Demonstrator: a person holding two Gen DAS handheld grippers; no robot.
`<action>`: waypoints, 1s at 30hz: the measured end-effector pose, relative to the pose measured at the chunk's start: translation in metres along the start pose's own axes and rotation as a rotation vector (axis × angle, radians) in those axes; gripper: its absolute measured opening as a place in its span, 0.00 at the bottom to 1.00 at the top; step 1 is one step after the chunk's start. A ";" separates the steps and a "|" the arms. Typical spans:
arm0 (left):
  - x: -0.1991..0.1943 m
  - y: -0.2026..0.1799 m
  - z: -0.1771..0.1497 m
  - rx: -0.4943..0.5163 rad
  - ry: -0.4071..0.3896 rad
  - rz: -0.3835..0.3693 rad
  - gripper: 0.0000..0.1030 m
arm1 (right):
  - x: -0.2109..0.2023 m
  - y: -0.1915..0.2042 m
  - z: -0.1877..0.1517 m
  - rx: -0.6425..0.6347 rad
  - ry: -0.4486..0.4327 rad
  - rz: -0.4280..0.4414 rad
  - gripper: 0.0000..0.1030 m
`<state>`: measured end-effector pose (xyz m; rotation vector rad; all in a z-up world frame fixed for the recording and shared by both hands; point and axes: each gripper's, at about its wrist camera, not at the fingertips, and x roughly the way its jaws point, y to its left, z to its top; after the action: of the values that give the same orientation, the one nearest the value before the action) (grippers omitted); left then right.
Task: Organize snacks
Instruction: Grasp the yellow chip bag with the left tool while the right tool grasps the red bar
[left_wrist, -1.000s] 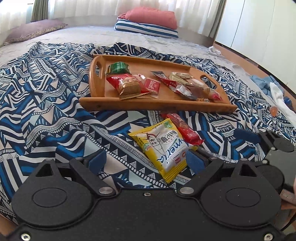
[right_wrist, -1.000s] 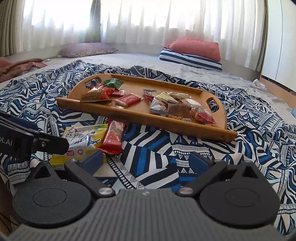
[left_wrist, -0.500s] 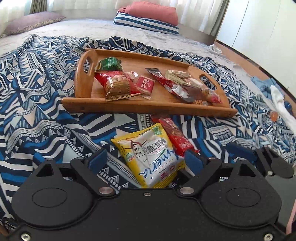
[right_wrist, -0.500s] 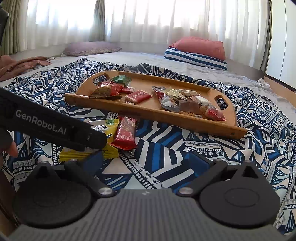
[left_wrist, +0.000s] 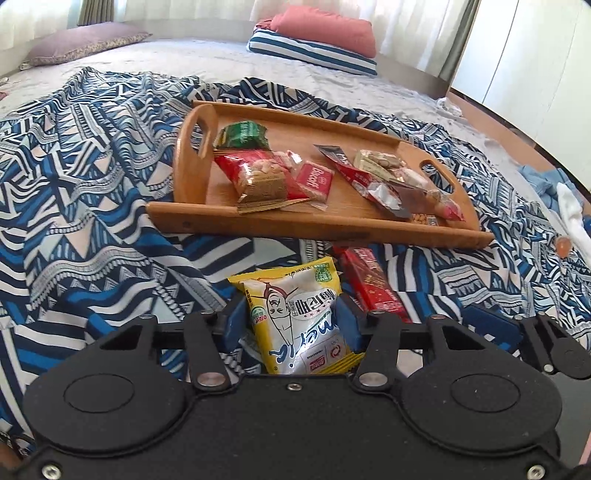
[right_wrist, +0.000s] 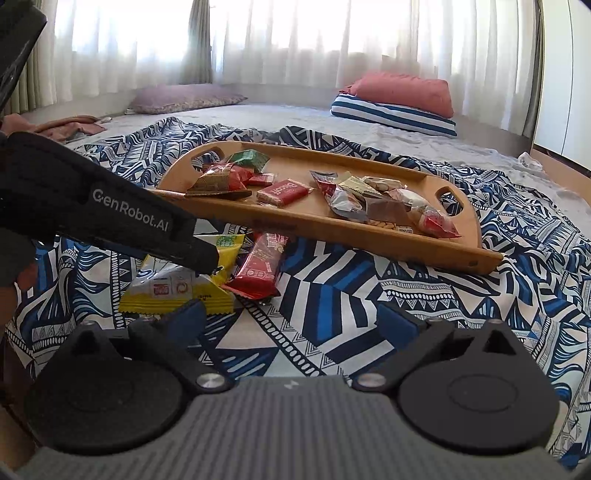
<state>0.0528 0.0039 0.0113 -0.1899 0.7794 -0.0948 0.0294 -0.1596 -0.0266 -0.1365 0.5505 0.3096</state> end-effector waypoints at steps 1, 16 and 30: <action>-0.001 0.003 0.000 -0.001 -0.001 0.002 0.48 | 0.000 -0.001 0.001 0.011 0.002 0.003 1.00; -0.019 0.024 -0.004 0.074 -0.087 0.086 0.72 | 0.015 -0.002 0.015 0.126 -0.001 -0.030 0.99; -0.015 0.031 -0.008 -0.018 -0.076 0.051 0.74 | 0.038 0.019 0.027 0.088 0.019 0.005 0.75</action>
<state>0.0369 0.0350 0.0094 -0.1890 0.7095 -0.0320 0.0669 -0.1267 -0.0251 -0.0532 0.5827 0.2882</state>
